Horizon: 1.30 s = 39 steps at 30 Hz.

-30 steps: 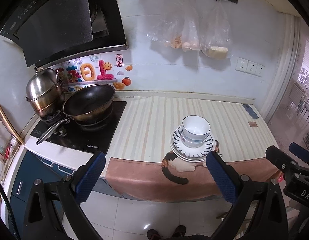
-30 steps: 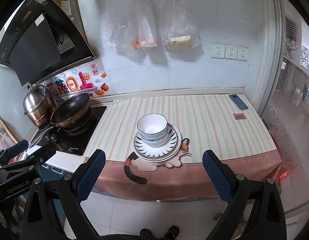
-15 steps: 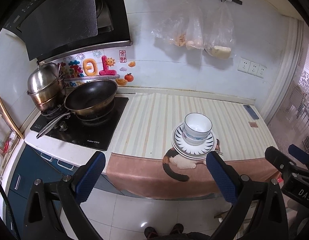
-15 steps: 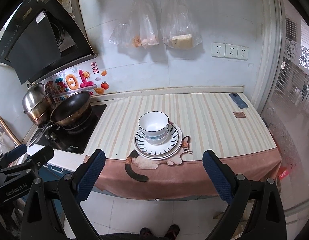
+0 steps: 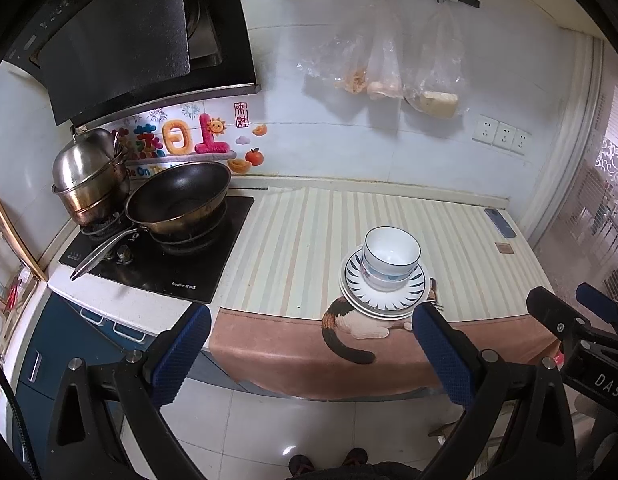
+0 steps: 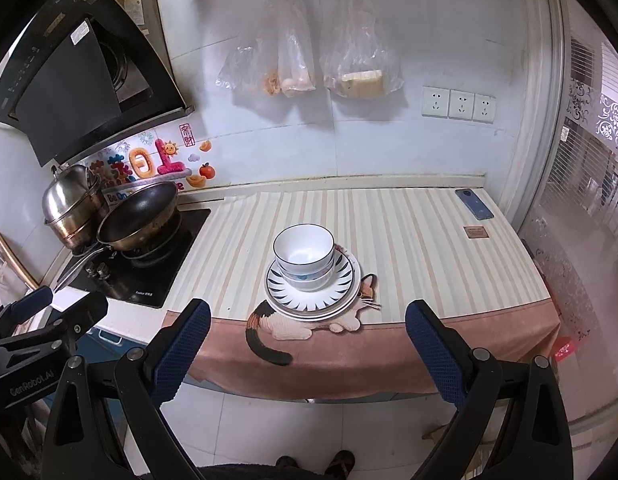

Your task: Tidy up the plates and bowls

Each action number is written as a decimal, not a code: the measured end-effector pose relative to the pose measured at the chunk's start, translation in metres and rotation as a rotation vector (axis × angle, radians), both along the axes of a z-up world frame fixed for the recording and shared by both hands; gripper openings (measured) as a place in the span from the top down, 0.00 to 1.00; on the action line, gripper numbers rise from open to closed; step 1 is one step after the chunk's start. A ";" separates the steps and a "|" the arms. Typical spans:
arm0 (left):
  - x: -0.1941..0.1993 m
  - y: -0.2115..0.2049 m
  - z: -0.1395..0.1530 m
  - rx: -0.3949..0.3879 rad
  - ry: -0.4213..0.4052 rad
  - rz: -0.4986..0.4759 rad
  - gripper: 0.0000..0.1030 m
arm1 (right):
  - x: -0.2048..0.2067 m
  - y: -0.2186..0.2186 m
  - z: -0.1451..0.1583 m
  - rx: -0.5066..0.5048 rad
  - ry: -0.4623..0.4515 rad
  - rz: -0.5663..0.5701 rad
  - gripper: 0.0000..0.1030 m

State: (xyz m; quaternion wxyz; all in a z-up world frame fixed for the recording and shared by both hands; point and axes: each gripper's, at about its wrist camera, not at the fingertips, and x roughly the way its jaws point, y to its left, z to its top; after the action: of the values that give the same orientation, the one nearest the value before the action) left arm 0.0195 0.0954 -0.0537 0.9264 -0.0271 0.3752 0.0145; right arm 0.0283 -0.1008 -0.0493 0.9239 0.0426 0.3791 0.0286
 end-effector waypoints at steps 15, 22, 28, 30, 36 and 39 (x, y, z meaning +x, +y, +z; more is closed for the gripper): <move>0.002 0.001 0.001 0.003 -0.007 0.000 0.00 | -0.001 0.000 0.001 -0.001 0.000 0.000 0.03; 0.003 0.003 0.002 0.004 -0.009 -0.001 0.00 | 0.001 0.000 0.002 0.000 -0.001 0.000 0.03; 0.002 0.002 0.003 0.004 -0.008 0.001 0.00 | 0.004 -0.001 0.002 0.001 -0.002 -0.002 0.03; 0.001 0.002 0.003 0.003 -0.007 0.001 0.00 | 0.004 -0.001 0.003 0.001 -0.001 -0.002 0.03; 0.000 0.002 0.003 0.002 -0.009 0.002 0.00 | 0.004 -0.002 0.003 0.000 0.002 -0.003 0.03; 0.000 0.000 0.004 0.000 -0.011 0.004 0.00 | 0.003 0.000 0.004 -0.002 -0.003 -0.007 0.03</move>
State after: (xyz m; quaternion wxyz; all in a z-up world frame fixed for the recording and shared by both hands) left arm 0.0198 0.0951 -0.0495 0.9285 -0.0280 0.3698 0.0161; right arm 0.0316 -0.1009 -0.0452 0.9246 0.0429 0.3778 0.0248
